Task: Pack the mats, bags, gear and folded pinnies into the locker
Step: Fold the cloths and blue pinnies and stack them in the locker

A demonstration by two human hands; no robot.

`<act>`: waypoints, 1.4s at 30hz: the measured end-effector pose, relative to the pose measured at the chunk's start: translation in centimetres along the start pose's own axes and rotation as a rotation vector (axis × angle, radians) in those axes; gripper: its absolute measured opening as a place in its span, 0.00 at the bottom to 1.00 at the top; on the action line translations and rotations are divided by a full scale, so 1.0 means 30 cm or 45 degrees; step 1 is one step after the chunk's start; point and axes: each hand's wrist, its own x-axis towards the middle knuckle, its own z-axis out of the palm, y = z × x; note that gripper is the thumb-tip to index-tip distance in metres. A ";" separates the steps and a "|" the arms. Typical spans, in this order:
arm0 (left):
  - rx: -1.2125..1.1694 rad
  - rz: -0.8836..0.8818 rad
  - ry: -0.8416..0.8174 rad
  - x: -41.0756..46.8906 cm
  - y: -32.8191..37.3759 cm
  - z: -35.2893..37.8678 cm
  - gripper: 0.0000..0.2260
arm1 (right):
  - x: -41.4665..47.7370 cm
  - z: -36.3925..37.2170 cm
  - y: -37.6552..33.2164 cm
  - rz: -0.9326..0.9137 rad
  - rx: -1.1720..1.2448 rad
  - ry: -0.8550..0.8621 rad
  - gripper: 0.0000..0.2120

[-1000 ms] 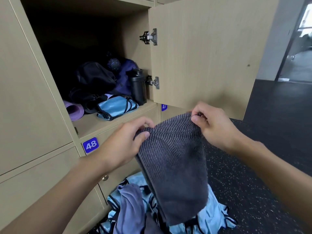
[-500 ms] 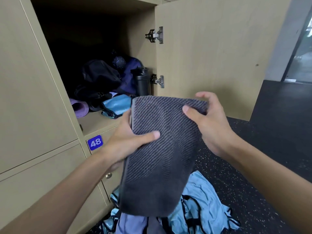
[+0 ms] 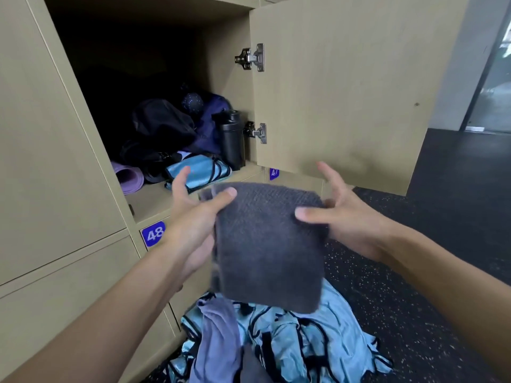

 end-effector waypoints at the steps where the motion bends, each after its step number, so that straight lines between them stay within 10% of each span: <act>1: 0.017 0.019 0.008 0.001 0.005 -0.004 0.40 | -0.004 0.001 0.009 0.015 -0.036 -0.031 0.48; 6: 0.345 -0.180 -0.246 -0.039 -0.041 -0.032 0.40 | 0.011 0.009 0.017 -0.088 0.184 0.196 0.30; 21: 1.345 0.508 -0.299 0.010 0.046 -0.085 0.04 | 0.015 -0.008 0.009 -0.210 -0.319 0.129 0.09; 25: 0.856 0.391 -0.372 -0.013 0.049 -0.060 0.08 | 0.013 0.001 -0.008 -0.279 -0.193 0.137 0.09; 31: 0.320 0.281 -0.137 -0.030 0.073 -0.020 0.03 | 0.000 0.057 0.010 -0.053 0.041 -0.074 0.42; 38: 0.422 -0.022 -0.171 -0.040 0.011 -0.051 0.57 | 0.015 0.062 -0.004 -0.196 0.223 0.205 0.43; 42: 0.326 0.091 -0.268 -0.051 0.001 -0.039 0.52 | 0.012 0.041 -0.007 -0.188 0.313 0.255 0.37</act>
